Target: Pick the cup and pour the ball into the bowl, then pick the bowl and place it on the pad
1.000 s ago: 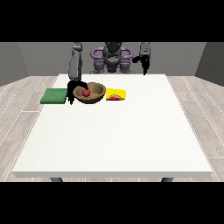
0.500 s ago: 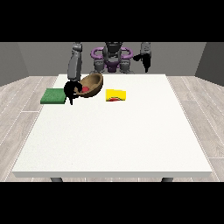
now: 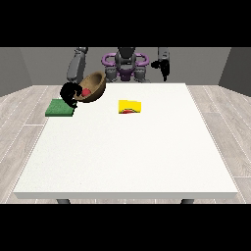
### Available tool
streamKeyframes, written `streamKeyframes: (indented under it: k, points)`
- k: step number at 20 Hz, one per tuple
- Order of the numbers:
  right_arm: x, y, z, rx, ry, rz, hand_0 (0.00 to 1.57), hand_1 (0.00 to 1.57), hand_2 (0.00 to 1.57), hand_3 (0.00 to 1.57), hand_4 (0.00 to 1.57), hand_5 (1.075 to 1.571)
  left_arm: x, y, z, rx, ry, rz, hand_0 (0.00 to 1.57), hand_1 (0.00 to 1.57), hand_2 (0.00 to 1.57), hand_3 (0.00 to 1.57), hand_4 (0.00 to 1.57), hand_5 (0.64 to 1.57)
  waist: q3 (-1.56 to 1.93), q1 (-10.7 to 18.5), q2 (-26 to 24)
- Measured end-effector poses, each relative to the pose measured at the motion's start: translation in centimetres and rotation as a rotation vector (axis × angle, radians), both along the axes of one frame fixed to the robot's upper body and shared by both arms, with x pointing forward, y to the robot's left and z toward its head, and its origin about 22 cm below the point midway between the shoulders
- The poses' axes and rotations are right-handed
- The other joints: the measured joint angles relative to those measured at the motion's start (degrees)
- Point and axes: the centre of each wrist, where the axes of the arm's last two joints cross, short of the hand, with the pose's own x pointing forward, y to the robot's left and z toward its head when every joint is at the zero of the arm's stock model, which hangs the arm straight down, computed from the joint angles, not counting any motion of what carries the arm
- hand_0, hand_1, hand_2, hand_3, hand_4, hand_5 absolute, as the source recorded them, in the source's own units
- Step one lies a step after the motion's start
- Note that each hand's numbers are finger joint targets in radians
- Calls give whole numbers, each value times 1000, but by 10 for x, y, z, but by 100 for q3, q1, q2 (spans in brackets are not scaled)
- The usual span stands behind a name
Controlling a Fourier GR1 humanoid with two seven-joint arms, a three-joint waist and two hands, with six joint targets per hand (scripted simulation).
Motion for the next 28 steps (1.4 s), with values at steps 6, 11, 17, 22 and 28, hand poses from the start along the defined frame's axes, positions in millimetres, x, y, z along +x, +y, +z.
streamKeyframes:
  k: [6,11,17,22,28]
  points:
    - [-6,-31,15,-39,62,15,1571,1571,1571,1265,929,1503,-2,17,-13,-7,55,48,0,0,0,0,1161,1348,6,-276,-307]
    - [-11,-63,33,-46,67,7,1571,1571,1571,1295,962,1498,-7,9,-22,-4,74,51,0,0,0,0,1176,1347,9,-356,-361]
    - [-22,-106,56,-37,28,-21,1571,1571,1571,871,953,1502,-4,8,-27,-14,31,40,0,0,0,0,1177,1345,10,-357,-64]
    - [-39,-134,57,-21,-36,-54,1550,1550,1571,714,869,1510,1,0,-20,-12,-49,17,0,0,0,0,1171,1356,13,-212,431]
    - [-52,-162,67,-83,-69,-124,1480,1480,1571,667,0,1567,-2,-10,-13,-12,-122,-1,0,0,0,0,1168,1362,14,-69,854]
